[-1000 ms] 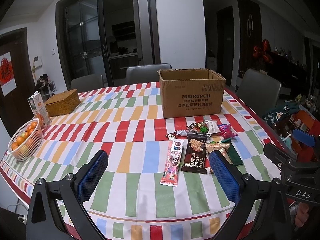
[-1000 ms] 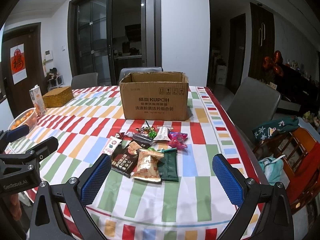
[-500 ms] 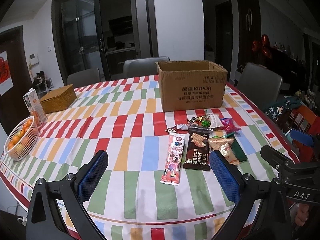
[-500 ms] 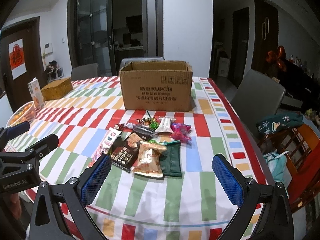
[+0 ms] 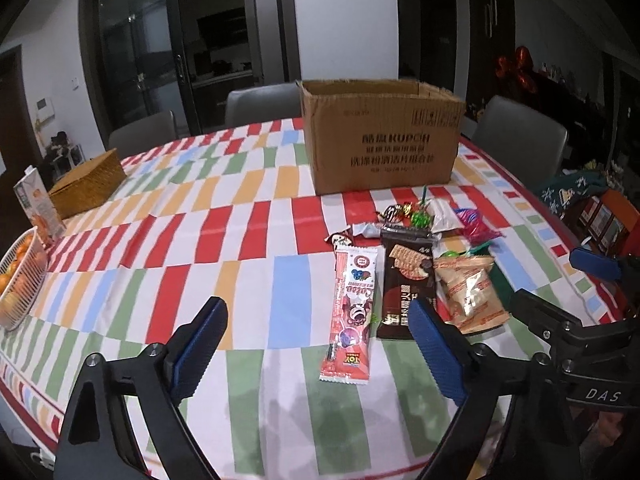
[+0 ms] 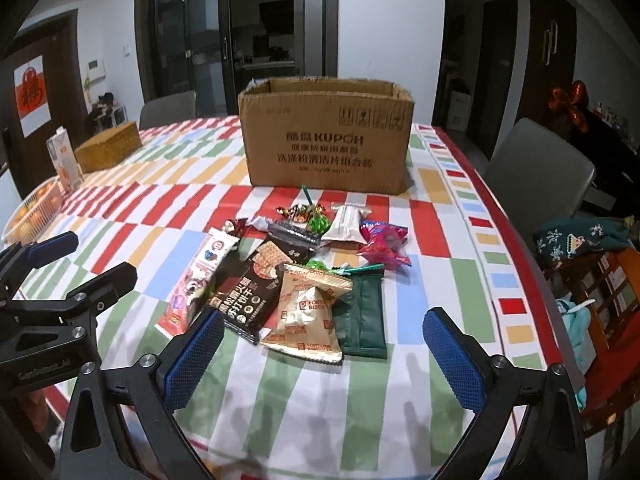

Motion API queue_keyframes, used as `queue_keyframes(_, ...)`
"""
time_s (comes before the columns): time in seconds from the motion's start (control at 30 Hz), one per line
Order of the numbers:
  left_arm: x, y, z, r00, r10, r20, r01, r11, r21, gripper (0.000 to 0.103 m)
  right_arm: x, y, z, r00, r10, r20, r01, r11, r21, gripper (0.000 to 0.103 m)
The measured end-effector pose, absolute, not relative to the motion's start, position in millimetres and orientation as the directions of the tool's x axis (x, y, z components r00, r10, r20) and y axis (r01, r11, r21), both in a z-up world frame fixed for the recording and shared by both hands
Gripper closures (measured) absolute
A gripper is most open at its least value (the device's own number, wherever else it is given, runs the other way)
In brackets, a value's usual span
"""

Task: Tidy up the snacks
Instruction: 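Grasp the pink stick pack with left tool while right tool grasps the Fortune Biscuits bag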

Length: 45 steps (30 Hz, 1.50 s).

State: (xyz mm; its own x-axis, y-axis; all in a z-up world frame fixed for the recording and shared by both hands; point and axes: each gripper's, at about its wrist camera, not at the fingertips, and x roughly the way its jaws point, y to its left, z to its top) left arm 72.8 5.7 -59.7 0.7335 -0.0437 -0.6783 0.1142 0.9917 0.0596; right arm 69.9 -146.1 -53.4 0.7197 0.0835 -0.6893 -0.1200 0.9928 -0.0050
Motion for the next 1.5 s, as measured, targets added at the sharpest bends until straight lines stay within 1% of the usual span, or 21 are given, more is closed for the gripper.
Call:
queue_keyframes(0.03,76.4,5.1,-62.5,0.728,-0.050,-0.684,0.122,0.991,0.058,0.017,73.4,-145.2,-56.1,0.714,0.088,-0.695,-0.124,0.992,-0.001,0.006)
queue_keyframes(0.13,86.9,2.5,-72.3,0.710,-0.069,-0.701,0.145,0.988,0.050,0.020,84.9,-143.0,-64.5,0.692,0.102,-0.715,-0.136,0.991,0.010,0.010)
queue_keyframes(0.2,94.1,0.5,-80.4,0.694,-0.076,-0.716,0.157,0.986,0.048,0.023,92.5,-141.7,-70.2,0.676,0.110,-0.729,-0.139,0.990,0.020,0.015)
queue_keyframes(0.33,106.8,-1.4,-96.4,0.656,-0.099,-0.748,0.179,0.984,0.026,0.032,106.1,-139.9,-84.7,0.636,0.143,-0.758,-0.148,0.987,0.062,0.023)
queue_keyframes(0.4,110.7,-1.9,-104.1,0.636,-0.112,-0.763,0.185,0.983,0.010,0.035,111.2,-138.7,-90.6,0.625,0.149,-0.767,-0.153,0.986,0.067,0.027)
queue_keyframes(0.47,113.5,-2.4,-109.4,0.623,-0.122,-0.772,0.191,0.982,-0.002,0.040,115.7,-137.8,-96.4,0.613,0.151,-0.775,-0.157,0.985,0.068,0.030)
queue_keyframes(0.6,120.4,-3.1,-118.1,0.604,-0.134,-0.786,0.191,0.981,-0.020,0.044,122.2,-134.6,-104.2,0.592,0.163,-0.789,-0.169,0.983,0.076,0.039)
queue_keyframes(0.67,123.5,-3.3,-120.6,0.594,-0.151,-0.790,0.197,0.980,-0.039,0.047,124.7,-133.3,-107.1,0.583,0.168,-0.795,-0.175,0.981,0.079,0.041)
queue_keyframes(0.73,127.0,-5.0,-123.8,0.585,-0.158,-0.795,0.200,0.979,-0.047,0.048,126.7,-131.8,-109.1,0.577,0.172,-0.798,-0.180,0.980,0.082,0.043)
queue_keyframes(0.83,131.4,-5.5,-126.9,0.575,-0.172,-0.800,0.198,0.978,-0.068,0.055,130.1,-130.8,-112.4,0.566,0.179,-0.805,-0.180,0.979,0.091,0.043)
queue_keyframes(0.9,133.5,-4.9,-127.2,0.573,-0.180,-0.800,0.196,0.977,-0.079,0.060,132.3,-130.5,-114.8,0.557,0.181,-0.811,-0.178,0.979,0.097,0.049)
queue_keyframes(0.93,134.3,-4.9,-127.7,0.569,-0.178,-0.803,0.195,0.978,-0.079,0.067,133.6,-130.2,-115.9,0.551,0.186,-0.813,-0.180,0.978,0.102,0.050)
queue_keyframes(0.97,135.3,-4.9,-128.9,0.561,-0.184,-0.807,0.199,0.976,-0.085,0.070,133.5,-130.0,-116.6,0.550,0.185,-0.814,-0.180,0.978,0.101,0.053)
queue_keyframes(1.03,134.7,-4.3,-130.3,0.559,-0.197,-0.806,0.200,0.975,-0.100,0.072,134.2,-129.8,-117.7,0.547,0.186,-0.816,-0.184,0.978,0.099,0.055)
queue_keyframes(1.07,133.8,-4.3,-129.9,0.561,-0.199,-0.804,0.201,0.974,-0.101,0.075,134.0,-130.2,-118.0,0.546,0.190,-0.816,-0.186,0.977,0.103,0.059)
queue_keyframes(1.17,131.9,-4.1,-127.3,0.562,-0.206,-0.801,0.197,0.974,-0.112,0.077,132.8,-130.9,-116.9,0.548,0.195,-0.813,-0.186,0.977,0.109,0.062)
queue_keyframes(1.5,114.9,-2.0,-98.8,0.612,-0.217,-0.760,0.192,0.974,-0.123,0.078,121.8,-129.7,-94.7,0.589,0.238,-0.773,-0.219,0.967,0.131,0.062)
